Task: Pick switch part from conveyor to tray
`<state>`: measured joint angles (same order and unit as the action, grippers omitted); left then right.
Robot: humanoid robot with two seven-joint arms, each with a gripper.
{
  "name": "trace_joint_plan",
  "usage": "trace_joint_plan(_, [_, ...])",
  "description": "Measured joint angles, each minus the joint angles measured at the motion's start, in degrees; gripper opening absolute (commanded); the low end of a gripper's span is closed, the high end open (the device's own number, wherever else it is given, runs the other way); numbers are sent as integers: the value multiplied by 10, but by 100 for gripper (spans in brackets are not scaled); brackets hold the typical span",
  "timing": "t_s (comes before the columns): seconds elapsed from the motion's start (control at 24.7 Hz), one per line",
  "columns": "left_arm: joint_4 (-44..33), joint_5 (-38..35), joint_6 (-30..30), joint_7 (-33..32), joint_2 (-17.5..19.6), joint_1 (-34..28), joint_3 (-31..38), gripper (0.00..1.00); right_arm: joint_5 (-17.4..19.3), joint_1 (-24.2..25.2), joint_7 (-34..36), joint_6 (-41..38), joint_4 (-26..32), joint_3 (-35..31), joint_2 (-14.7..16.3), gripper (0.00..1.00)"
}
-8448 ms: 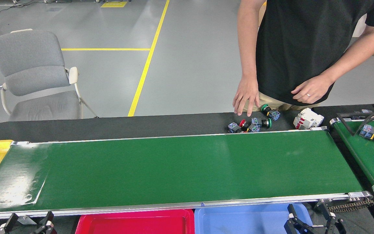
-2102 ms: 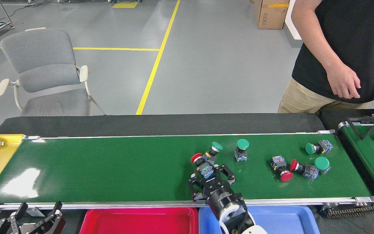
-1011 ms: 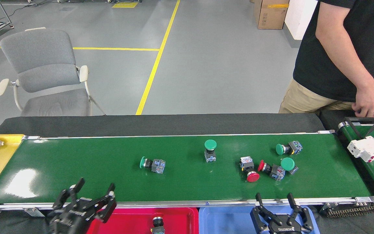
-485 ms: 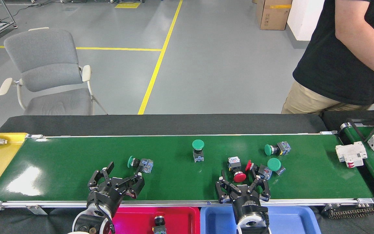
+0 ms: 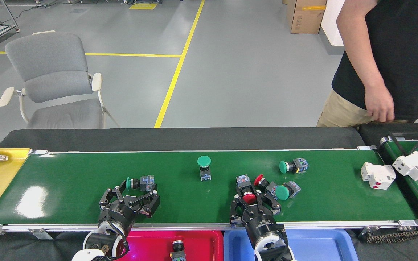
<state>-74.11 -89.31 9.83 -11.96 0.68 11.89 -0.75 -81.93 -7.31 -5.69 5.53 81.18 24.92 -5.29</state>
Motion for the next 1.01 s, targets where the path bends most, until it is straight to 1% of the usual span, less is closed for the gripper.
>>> trace_joint_plan(0.12, [8, 0, -1, 0, 0, 5, 7, 100, 0, 34, -1, -88, 55, 24, 14, 2])
trace_joint_plan(0.16, [11, 0, -1, 0, 0, 8, 11, 100, 0, 42, -1, -117, 71, 37, 25, 5])
trace_joint_plan(0.2, [15, 0, -2, 0, 0, 11, 15, 100, -1, 50, -1, -154, 86, 48, 37, 28])
trace_joint_plan(0.24, [18, 0, -3, 0, 0, 13, 18, 99, -1, 56, -1, -178, 94, 57, 41, 85])
trace_joint_plan(0.28, [21, 0, -5, 0, 0, 14, 20, 98, -3, 59, -2, -197, 98, 69, 42, 100])
trace_joint_plan(0.32, [24, 0, -7, 1, 0, 15, 21, 96, -4, 59, -2, -213, 99, 83, 42, 100])
trace_joint_plan(0.36, [27, 0, -10, 1, 0, 15, 21, 88, -4, 59, -3, -220, 100, 94, 42, 100])
trace_joint_plan(0.4, [29, 0, -14, 1, 0, 16, 21, 74, -4, 59, -3, -225, 100, 100, 42, 100])
trace_joint_plan(0.44, [29, 1, -15, 1, 0, 16, 21, 66, -4, 59, -3, -230, 100, 103, 42, 100])
trace_joint_plan(0.53, [26, 2, -17, 1, 0, 12, 21, 45, -4, 61, -3, -232, 102, 103, 42, 100])
trace_joint_plan(0.61, [-7, 8, -13, 2, 0, -6, 20, 25, -2, 66, -4, -233, 114, 101, 42, 100])
trace_joint_plan(0.69, [-89, 24, 20, 2, 5, -52, 21, 22, 1, 83, -5, -197, 140, 73, 41, 100])
trace_joint_plan(0.77, [-174, 34, 75, 2, 12, -118, 21, 25, 1, 117, 13, -132, 167, 26, 41, 100])
trace_joint_plan(0.81, [-213, 35, 108, 2, 16, -157, 20, 29, 2, 140, 29, -97, 177, 4, 42, 100])
trace_joint_plan(0.85, [-249, 36, 149, 3, 18, -202, 18, 38, 2, 165, 53, -66, 183, -18, 42, 100])
trace_joint_plan(0.89, [-262, 36, 188, 3, 17, -233, 18, 55, 2, 191, 73, -43, 186, -45, 44, 100])
trace_joint_plan(0.93, [-266, 36, 225, 3, 17, -258, 17, 82, 3, 217, 95, -23, 186, -78, 48, 100])
trace_joint_plan(0.97, [-266, 35, 254, 0, 17, -274, 17, 100, 5, 241, 112, -8, 186, -117, 50, 100])
trace_joint_plan(1.01, [-267, 35, 271, -1, 17, -281, 16, 100, 9, 255, 125, 0, 186, -147, 50, 100])
